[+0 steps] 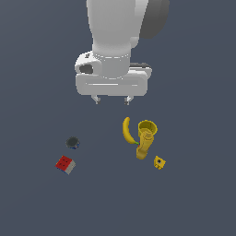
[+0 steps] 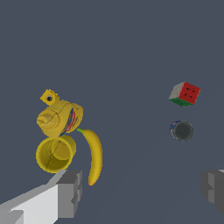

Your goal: Pick up a designated object from a clutter of objects.

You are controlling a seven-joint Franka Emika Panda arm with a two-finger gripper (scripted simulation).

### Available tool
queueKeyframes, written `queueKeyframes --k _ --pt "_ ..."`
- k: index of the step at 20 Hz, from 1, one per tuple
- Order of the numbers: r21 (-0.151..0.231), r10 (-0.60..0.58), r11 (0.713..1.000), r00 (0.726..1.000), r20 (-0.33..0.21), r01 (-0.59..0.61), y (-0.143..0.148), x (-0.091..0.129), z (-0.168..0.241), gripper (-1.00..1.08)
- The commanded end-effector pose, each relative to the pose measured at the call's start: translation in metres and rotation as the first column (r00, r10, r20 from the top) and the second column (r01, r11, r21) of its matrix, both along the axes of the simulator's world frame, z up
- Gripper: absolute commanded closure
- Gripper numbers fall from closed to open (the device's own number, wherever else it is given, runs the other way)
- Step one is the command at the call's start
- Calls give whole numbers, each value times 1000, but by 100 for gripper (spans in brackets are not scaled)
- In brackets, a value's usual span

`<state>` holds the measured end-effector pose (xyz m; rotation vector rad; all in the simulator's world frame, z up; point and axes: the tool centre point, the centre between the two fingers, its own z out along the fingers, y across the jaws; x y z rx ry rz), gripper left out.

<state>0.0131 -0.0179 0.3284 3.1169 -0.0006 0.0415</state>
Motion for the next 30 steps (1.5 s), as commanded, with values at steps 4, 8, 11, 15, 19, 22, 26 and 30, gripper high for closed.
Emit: queueKeyframes --k 4,8,11,15,19,22,26,30 --pt "-5 10 1000 1000 -5 -10 2 -1 -1 -92" --pt "-23 45 999 999 -26 -45 11 -3 -4 -92" --pt "-29 55 998 998 -33 -56 13 -4 -6 -92" --pt "-28 54 998 998 -31 -54 13 -4 -5 -92" --pt "-26 49 998 998 -31 -49 11 -1 -7 -92" --pt "-23 36 999 999 -31 -36 6 4 -12 -92" --pt "-15 7 1000 999 -31 -8 -5 16 -21 -92" --pt "-5 -33 999 999 -31 33 -21 32 -37 -92"
